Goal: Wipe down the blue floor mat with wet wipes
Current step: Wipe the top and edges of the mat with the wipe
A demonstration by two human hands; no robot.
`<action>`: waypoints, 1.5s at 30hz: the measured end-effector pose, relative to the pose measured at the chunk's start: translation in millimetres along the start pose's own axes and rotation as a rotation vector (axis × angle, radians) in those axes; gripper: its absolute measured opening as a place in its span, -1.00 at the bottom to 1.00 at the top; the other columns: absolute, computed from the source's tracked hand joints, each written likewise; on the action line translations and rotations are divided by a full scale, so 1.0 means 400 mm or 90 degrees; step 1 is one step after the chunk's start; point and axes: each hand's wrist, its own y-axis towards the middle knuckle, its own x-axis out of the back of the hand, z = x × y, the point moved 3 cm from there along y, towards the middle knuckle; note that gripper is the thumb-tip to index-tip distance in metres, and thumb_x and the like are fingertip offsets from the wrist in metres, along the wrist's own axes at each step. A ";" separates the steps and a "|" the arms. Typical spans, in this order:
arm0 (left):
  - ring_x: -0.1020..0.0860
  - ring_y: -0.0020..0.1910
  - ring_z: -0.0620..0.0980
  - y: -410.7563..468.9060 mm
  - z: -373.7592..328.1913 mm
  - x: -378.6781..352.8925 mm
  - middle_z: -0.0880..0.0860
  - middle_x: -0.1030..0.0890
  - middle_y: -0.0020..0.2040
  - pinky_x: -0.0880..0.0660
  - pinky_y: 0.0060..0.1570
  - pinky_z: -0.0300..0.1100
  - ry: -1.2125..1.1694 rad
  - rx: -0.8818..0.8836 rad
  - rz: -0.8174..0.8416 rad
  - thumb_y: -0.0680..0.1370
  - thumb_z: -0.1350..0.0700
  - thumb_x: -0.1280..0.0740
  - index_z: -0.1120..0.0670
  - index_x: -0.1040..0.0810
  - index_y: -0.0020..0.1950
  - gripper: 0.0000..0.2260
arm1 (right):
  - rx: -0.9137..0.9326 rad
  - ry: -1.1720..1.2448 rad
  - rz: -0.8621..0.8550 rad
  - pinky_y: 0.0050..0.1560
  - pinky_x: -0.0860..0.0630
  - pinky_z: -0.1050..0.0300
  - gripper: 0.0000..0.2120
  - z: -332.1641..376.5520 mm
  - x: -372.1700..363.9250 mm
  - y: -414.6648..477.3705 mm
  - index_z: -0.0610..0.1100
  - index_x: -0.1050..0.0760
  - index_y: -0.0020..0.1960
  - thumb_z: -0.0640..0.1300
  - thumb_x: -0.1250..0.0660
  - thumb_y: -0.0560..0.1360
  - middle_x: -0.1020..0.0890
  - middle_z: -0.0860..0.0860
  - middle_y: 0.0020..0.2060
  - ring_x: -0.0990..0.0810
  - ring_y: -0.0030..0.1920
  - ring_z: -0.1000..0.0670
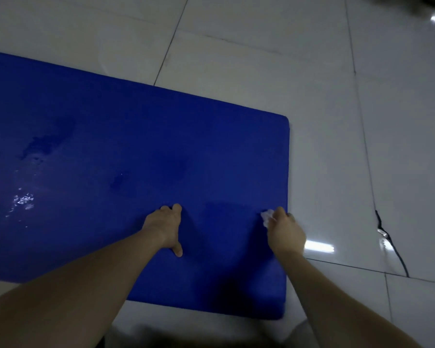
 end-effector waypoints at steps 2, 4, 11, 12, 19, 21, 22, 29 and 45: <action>-0.49 0.09 0.01 -0.005 0.003 0.002 0.06 -0.41 0.24 -0.58 -0.01 -0.10 -0.001 -0.011 -0.005 0.19 -0.18 -0.69 0.02 -0.20 0.37 -0.05 | -0.068 0.019 -0.003 -0.18 -0.41 0.04 -0.81 -0.042 0.004 -0.018 -0.11 -0.38 0.22 -0.15 -0.22 0.62 -0.52 -0.15 0.09 -0.61 -0.05 -0.22; -0.49 0.11 0.01 -0.002 0.003 -0.002 0.06 -0.41 0.24 -0.56 -0.02 -0.12 -0.005 -0.016 -0.005 0.20 -0.20 -0.69 0.01 -0.20 0.38 -0.04 | -0.141 0.117 -0.005 -0.12 -0.47 0.02 -0.81 -0.058 -0.003 -0.016 -0.14 -0.42 0.18 -0.05 -0.21 0.65 -0.52 -0.17 0.08 -0.57 -0.08 -0.19; -0.50 0.10 0.01 0.010 -0.005 0.006 0.06 -0.42 0.22 -0.54 -0.04 -0.13 0.013 0.001 0.008 0.20 -0.17 -0.69 0.03 -0.22 0.35 -0.08 | -0.218 0.266 -0.102 -0.12 -0.42 0.13 -0.79 0.037 -0.010 0.005 -0.28 -0.51 0.08 -0.12 -0.29 0.63 -0.60 -0.22 0.07 -0.61 -0.04 -0.16; -0.50 0.09 0.01 0.010 -0.005 0.007 0.06 -0.42 0.21 -0.54 -0.05 -0.13 0.011 0.000 0.009 0.20 -0.17 -0.69 0.03 -0.22 0.35 -0.08 | -0.175 0.247 -0.095 -0.11 -0.43 0.12 -0.81 0.080 -0.016 0.001 -0.28 -0.50 0.11 -0.16 -0.30 0.62 -0.57 -0.22 0.10 -0.61 -0.02 -0.16; -0.50 0.04 0.00 0.017 -0.004 0.003 0.04 -0.40 0.16 -0.55 -0.05 -0.12 0.021 0.028 0.017 0.19 -0.18 -0.69 0.01 -0.22 0.31 -0.09 | 0.148 0.179 -0.011 -0.25 -0.44 0.13 -0.80 0.364 -0.083 -0.003 -0.19 -0.49 0.11 -0.07 -0.19 0.67 -0.52 -0.08 0.09 -0.54 -0.18 -0.02; -0.50 0.06 0.00 0.019 -0.003 0.004 0.05 -0.41 0.18 -0.54 -0.05 -0.12 0.029 0.037 0.027 0.18 -0.18 -0.69 0.01 -0.21 0.31 -0.08 | 0.205 0.140 0.000 -0.27 -0.43 0.12 -0.82 0.357 -0.082 0.015 -0.18 -0.49 0.10 -0.08 -0.20 0.66 -0.54 -0.07 0.06 -0.56 -0.17 -0.04; -0.50 0.07 0.01 0.020 -0.006 0.005 0.05 -0.41 0.20 -0.55 -0.03 -0.11 0.034 0.039 0.034 0.18 -0.18 -0.69 0.02 -0.21 0.32 -0.08 | 0.206 0.123 -0.007 -0.28 -0.42 0.11 -0.84 0.328 -0.073 0.027 -0.17 -0.49 0.09 -0.09 -0.22 0.65 -0.55 -0.07 0.05 -0.57 -0.16 -0.05; -0.53 0.08 0.01 0.012 -0.018 0.011 0.05 -0.43 0.20 -0.61 0.05 -0.06 0.039 0.036 0.035 0.17 -0.17 -0.70 0.03 -0.21 0.34 -0.06 | -0.042 0.165 -0.124 -0.25 -0.33 0.09 -0.79 -0.026 -0.003 0.081 -0.13 -0.38 -0.04 0.00 -0.22 0.66 -0.60 -0.09 -0.08 -0.50 -0.24 -0.06; -0.52 0.06 0.02 0.020 -0.006 -0.001 0.07 -0.44 0.19 -0.58 -0.01 -0.09 0.064 0.033 0.009 0.17 -0.20 -0.69 0.03 -0.22 0.33 -0.07 | 0.253 0.079 -0.091 -0.43 -0.35 0.15 -0.76 0.428 -0.105 0.049 -0.15 -0.49 0.09 -0.07 -0.43 0.51 -0.58 -0.09 -0.10 -0.57 -0.25 -0.04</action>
